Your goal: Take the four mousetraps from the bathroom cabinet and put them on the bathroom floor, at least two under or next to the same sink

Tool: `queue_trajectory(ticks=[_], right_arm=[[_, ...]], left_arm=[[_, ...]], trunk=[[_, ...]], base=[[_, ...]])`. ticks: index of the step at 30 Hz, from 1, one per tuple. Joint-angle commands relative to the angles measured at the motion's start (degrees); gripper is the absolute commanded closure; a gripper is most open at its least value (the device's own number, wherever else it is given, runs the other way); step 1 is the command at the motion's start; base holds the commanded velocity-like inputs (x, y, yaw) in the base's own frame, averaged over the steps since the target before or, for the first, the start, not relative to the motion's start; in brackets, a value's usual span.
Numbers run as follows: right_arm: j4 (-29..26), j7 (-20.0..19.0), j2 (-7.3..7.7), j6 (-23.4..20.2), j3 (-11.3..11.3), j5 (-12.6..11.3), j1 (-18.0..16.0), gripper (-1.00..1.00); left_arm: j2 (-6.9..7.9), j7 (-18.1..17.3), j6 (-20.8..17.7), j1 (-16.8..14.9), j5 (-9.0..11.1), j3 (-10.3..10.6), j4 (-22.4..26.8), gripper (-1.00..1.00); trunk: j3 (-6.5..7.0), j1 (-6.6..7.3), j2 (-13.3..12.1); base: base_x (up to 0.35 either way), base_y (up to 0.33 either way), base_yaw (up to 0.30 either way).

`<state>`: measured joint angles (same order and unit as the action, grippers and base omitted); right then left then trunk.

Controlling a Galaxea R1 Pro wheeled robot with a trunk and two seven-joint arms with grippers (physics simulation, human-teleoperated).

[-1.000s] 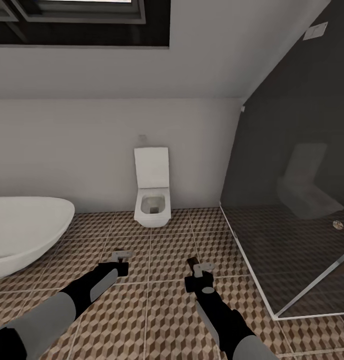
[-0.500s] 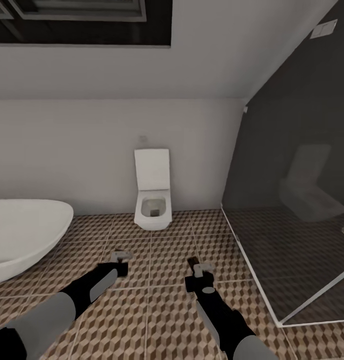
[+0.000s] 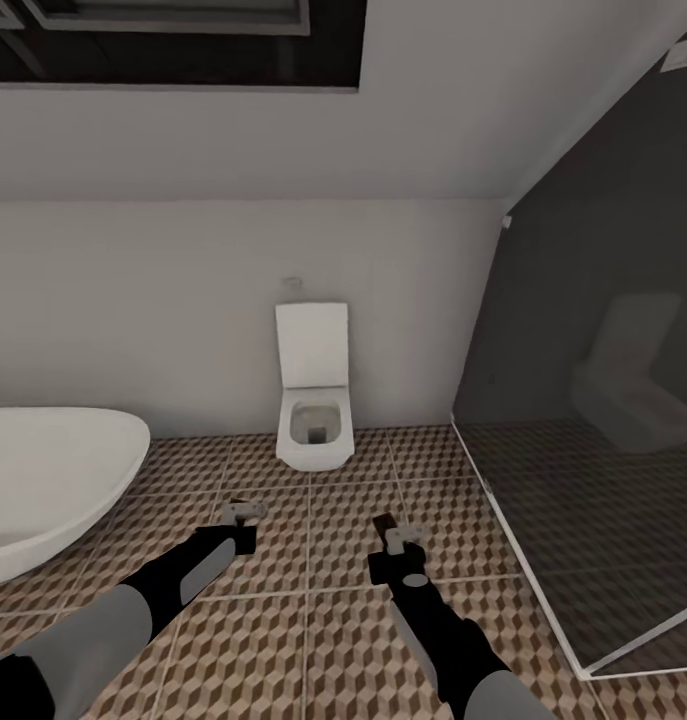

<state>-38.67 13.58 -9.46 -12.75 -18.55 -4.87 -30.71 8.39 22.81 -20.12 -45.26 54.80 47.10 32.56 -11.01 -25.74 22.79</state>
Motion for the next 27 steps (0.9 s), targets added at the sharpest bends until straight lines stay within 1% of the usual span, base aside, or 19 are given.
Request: queue_trajectory(ticks=[1, 4, 12, 15, 17, 23, 27], right_arm=[[-0.1, 0.6, -0.02, -0.3, -0.3, -0.6, -0.1, 1.0], [-0.1, 0.6, -0.09, -0.3, -0.3, -0.6, -0.1, 1.0], [-0.1, 0.6, -0.06, -0.3, -0.3, -0.6, -0.1, 1.0], [-0.1, 0.5, 0.01, -0.3, -0.3, -0.6, -0.1, 1.0], [-0.1, 0.4, 0.04, -0.2, -0.3, -0.6, -0.1, 1.0], [-0.1, 0.4, 0.05, -0.2, -0.3, -0.6, -0.1, 1.0], [-0.1, 0.4, 0.11, -0.2, -0.3, -0.6, -0.1, 1.0]], left_arm=[[0.07, 0.5, -0.1, -0.1, 0.5, 0.5, 0.1, 1.0], [0.05, 0.5, -0.1, -0.1, 0.5, 0.5, 0.1, 1.0], [-0.25, 0.5, -0.1, -0.1, 0.5, 0.5, 0.1, 1.0], [-0.46, 0.5, -0.1, -0.1, 0.5, 0.5, 0.0, 1.0], [-0.64, 0.5, 0.0, -0.1, 0.4, 0.5, -0.9, 1.0], [-1.14, 0.5, 0.0, -0.1, 0.4, 0.5, -1.5, 1.0], [-1.21, 0.5, 0.0, -0.1, 0.4, 0.5, -1.5, 1.0]], trunk=[[-0.12, -0.04, 0.1], [-0.12, -0.04, 0.1], [-0.12, -0.04, 0.1], [-0.12, -0.04, 0.1], [-0.12, -0.04, 0.1], [-0.12, -0.04, 0.1], [0.02, -0.04, 0.1]], base=[[0.009, 0.007, 0.011], [0.005, 0.004, 0.099], [0.001, 0.001, 0.255], [0.0, 0.0, 0.163], [0.0, 0.0, 0.045], [0.0, 0.0, 0.01], [0.0, 0.0, -0.118]])
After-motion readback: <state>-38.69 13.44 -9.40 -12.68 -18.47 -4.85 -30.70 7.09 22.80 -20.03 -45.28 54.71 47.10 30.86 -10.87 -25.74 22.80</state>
